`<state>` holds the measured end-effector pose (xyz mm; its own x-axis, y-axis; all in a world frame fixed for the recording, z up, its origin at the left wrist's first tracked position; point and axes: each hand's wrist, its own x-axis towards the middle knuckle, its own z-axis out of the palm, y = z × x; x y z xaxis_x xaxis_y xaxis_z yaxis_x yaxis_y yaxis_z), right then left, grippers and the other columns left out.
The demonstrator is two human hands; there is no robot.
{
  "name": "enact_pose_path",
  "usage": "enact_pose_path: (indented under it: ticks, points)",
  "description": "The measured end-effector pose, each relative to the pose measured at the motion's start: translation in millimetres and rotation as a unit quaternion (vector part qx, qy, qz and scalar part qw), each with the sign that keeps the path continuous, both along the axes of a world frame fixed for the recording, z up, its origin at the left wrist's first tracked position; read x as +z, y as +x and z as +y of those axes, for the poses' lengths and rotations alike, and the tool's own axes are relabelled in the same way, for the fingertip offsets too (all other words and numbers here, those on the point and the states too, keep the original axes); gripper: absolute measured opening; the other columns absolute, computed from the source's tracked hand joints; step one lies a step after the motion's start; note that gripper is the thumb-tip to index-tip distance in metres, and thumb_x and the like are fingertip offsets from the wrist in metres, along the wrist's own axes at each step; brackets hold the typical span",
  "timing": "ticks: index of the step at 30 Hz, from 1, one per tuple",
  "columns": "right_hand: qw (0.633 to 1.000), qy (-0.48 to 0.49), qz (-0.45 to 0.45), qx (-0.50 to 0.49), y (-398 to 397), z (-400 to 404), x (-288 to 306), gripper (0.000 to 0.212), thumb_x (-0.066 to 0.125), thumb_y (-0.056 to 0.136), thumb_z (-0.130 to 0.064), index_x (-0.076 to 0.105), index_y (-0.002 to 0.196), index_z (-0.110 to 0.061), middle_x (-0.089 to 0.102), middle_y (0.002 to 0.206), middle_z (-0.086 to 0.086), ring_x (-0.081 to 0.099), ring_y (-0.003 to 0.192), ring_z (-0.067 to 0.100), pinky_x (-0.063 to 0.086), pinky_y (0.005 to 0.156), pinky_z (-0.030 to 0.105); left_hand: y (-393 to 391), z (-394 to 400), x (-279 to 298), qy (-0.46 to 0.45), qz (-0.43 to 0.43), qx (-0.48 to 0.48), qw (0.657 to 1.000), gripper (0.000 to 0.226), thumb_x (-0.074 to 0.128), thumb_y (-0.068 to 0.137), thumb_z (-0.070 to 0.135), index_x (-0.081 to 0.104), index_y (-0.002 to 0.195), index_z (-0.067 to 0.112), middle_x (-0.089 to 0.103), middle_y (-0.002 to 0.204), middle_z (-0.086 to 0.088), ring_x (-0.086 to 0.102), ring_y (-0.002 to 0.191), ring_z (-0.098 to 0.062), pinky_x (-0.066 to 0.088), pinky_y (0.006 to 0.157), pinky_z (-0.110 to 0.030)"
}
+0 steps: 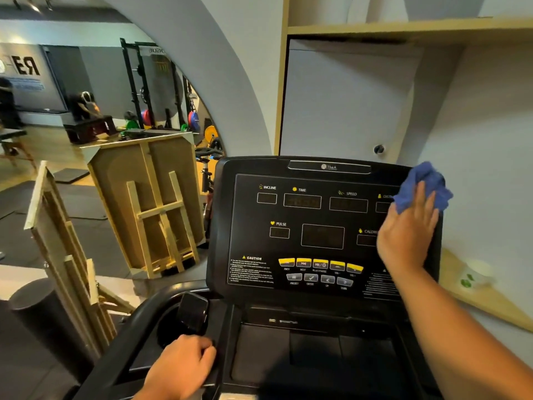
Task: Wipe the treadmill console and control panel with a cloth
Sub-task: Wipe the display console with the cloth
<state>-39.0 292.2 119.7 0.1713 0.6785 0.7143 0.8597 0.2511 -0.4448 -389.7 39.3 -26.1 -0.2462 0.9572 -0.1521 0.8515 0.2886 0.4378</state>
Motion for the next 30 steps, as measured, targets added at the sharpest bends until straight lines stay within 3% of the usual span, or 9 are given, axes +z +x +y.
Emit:
enact_pose_path:
  ticks: [3, 6, 8, 10, 13, 17, 23, 27, 30]
  points:
    - [0.999, -0.008, -0.033, -0.011, -25.6, -5.6, -2.8, 0.058, 0.034, 0.106, -0.031, 0.018, 0.157, -0.010, 0.015, 0.166, 0.013, 0.005, 0.153, 0.038, 0.010, 0.124, 0.057, -0.9, 1.6, -1.3, -0.003, -0.001, 0.003, 1.000, 0.031, 0.047, 0.096, 0.045, 0.066, 0.081, 0.026, 0.073, 0.084, 0.009, 0.068, 0.082, -0.004, 0.054, 0.081, -0.025]
    - [0.944, 0.041, -0.303, 0.125, -37.1, -4.3, -10.8, 0.061, 0.030, 0.105, -0.038, 0.016, 0.158, -0.014, 0.013, 0.167, 0.011, 0.000, 0.154, 0.036, 0.011, 0.124, 0.056, -1.1, 2.5, -3.1, -0.010, 0.001, 0.009, 1.000, 0.029, 0.048, 0.097, 0.046, 0.070, 0.085, 0.031, 0.073, 0.086, 0.014, 0.067, 0.085, 0.000, 0.052, 0.082, -0.023]
    - [0.912, 0.058, -0.366, 0.175, -19.3, 4.2, -1.5, 0.061, 0.036, 0.105, -0.038, 0.016, 0.158, -0.015, 0.015, 0.166, 0.008, 0.003, 0.155, 0.031, 0.014, 0.124, 0.052, -1.2, 3.6, -5.3, -0.005, 0.014, 0.015, 1.000, 0.029, 0.047, 0.095, 0.050, 0.071, 0.089, 0.035, 0.075, 0.092, 0.014, 0.068, 0.092, -0.002, 0.054, 0.086, -0.026]
    - [0.936, 0.049, -0.307, 0.165, 3.8, 11.4, 5.7, 0.062, 0.043, 0.105, -0.033, 0.017, 0.157, -0.015, 0.018, 0.166, 0.006, 0.006, 0.155, 0.027, 0.014, 0.124, 0.050, -1.1, 4.3, -5.6, -0.008, 0.027, 0.017, 0.999, 0.027, 0.048, 0.095, 0.051, 0.071, 0.094, 0.037, 0.076, 0.099, 0.012, 0.069, 0.099, -0.005, 0.054, 0.090, -0.027]
    - [0.990, 0.025, -0.100, 0.092, 40.6, 11.5, 2.8, 0.060, 0.043, 0.105, -0.027, 0.017, 0.158, -0.014, 0.021, 0.165, 0.009, 0.013, 0.154, 0.029, 0.017, 0.123, 0.052, -0.9, 5.4, -4.4, -0.028, 0.026, 0.010, 0.999, 0.029, 0.047, 0.097, 0.051, 0.072, 0.097, 0.036, 0.075, 0.104, 0.011, 0.068, 0.102, -0.006, 0.052, 0.091, -0.026]
    - [0.998, 0.004, 0.058, 0.037, 40.5, -12.9, -27.1, 0.060, 0.036, 0.106, -0.029, 0.012, 0.158, -0.013, 0.014, 0.166, 0.013, 0.009, 0.154, 0.034, 0.018, 0.123, 0.055, -0.7, 5.9, -1.4, -0.035, 0.029, 0.017, 0.999, 0.029, 0.047, 0.097, 0.051, 0.072, 0.096, 0.037, 0.075, 0.104, 0.012, 0.067, 0.100, -0.006, 0.050, 0.086, -0.025]
    - [0.992, -0.044, -0.104, 0.060, 6.6, -30.7, -48.9, 0.063, 0.018, 0.103, -0.040, 0.004, 0.160, -0.018, 0.003, 0.168, 0.011, -0.006, 0.154, 0.033, 0.009, 0.124, 0.055, 4.2, 3.8, 4.6, -0.047, 0.020, 0.017, 0.999, 0.027, 0.049, 0.096, 0.050, 0.073, 0.092, 0.039, 0.075, 0.100, 0.013, 0.067, 0.098, -0.003, 0.052, 0.091, -0.027]
    - [0.996, -0.051, -0.071, 0.025, -16.9, -10.8, -16.1, 0.062, 0.021, 0.104, -0.042, 0.006, 0.160, -0.021, 0.005, 0.168, 0.010, -0.004, 0.153, 0.036, 0.007, 0.124, 0.057, 6.4, 1.3, 8.8, -0.039, 0.014, 0.015, 0.999, 0.025, 0.049, 0.098, 0.044, 0.069, 0.083, 0.036, 0.074, 0.089, 0.010, 0.066, 0.090, -0.001, 0.053, 0.087, -0.027]
    - [0.975, -0.021, -0.205, 0.087, -37.5, -27.5, -38.2, 0.065, 0.034, 0.104, -0.040, 0.006, 0.159, -0.021, 0.004, 0.168, 0.010, -0.006, 0.153, 0.039, 0.005, 0.124, 0.057, 5.7, -0.4, 7.2, -0.038, 0.011, 0.014, 0.999, 0.026, 0.048, 0.098, 0.043, 0.067, 0.084, 0.032, 0.073, 0.085, 0.010, 0.067, 0.086, -0.004, 0.054, 0.083, -0.027]
